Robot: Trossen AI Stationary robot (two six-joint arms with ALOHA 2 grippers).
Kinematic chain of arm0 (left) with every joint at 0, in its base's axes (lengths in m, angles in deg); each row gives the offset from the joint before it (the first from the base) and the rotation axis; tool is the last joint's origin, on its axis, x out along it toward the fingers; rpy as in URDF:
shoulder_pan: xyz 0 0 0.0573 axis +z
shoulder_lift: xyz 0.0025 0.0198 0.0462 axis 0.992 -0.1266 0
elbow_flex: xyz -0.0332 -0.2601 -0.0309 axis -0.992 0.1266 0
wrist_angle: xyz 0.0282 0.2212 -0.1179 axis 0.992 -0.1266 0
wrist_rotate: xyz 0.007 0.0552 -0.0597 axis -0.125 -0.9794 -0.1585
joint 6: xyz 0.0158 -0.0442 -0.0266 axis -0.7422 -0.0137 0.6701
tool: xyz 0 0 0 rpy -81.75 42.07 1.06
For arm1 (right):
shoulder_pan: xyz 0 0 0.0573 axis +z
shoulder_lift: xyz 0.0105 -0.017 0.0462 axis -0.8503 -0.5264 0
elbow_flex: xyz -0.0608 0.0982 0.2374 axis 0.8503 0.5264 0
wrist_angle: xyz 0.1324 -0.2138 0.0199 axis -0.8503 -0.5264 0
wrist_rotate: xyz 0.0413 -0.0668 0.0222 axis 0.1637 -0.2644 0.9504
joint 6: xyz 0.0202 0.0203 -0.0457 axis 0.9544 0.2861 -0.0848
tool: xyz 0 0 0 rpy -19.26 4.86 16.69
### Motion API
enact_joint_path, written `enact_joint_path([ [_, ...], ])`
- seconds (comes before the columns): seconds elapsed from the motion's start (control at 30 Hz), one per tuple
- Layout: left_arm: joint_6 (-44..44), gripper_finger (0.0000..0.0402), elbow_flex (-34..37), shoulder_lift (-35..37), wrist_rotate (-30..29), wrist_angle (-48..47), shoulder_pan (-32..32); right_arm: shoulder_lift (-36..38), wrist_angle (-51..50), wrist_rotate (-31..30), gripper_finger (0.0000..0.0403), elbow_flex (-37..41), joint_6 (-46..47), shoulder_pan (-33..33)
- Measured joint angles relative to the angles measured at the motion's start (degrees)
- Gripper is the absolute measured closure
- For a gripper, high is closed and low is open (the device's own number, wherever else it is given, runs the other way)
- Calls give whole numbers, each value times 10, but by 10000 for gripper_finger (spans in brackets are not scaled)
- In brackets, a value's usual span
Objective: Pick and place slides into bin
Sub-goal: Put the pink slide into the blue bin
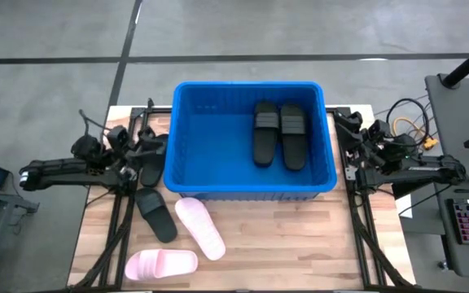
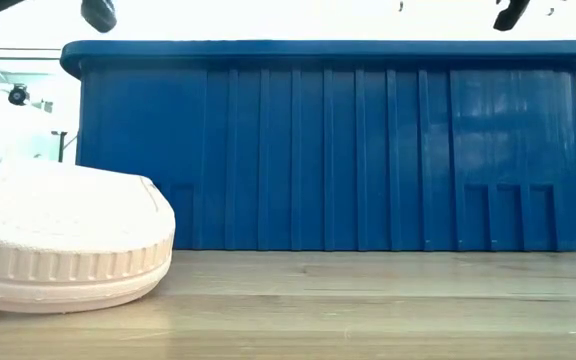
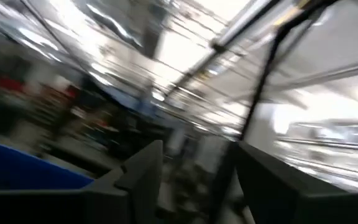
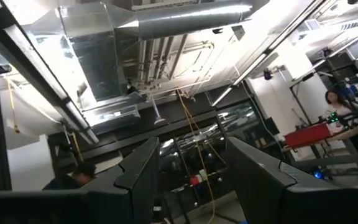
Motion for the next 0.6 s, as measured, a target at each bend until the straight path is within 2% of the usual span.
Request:
enact_joint_path([
  [0.17,79,211,-23,-24,97,-2,0,0,0,-24,227,0,0,0],
  [0.37,199,210,-79,-60,182,-24,0,0,0,-28,227,0,9,0],
  [0.5,216,210,-134,-110,235,-76,0,0,0,-28,227,0,13,0],
  [0.6,216,210,-176,-150,249,-127,1,0,0,-28,227,0,13,0],
])
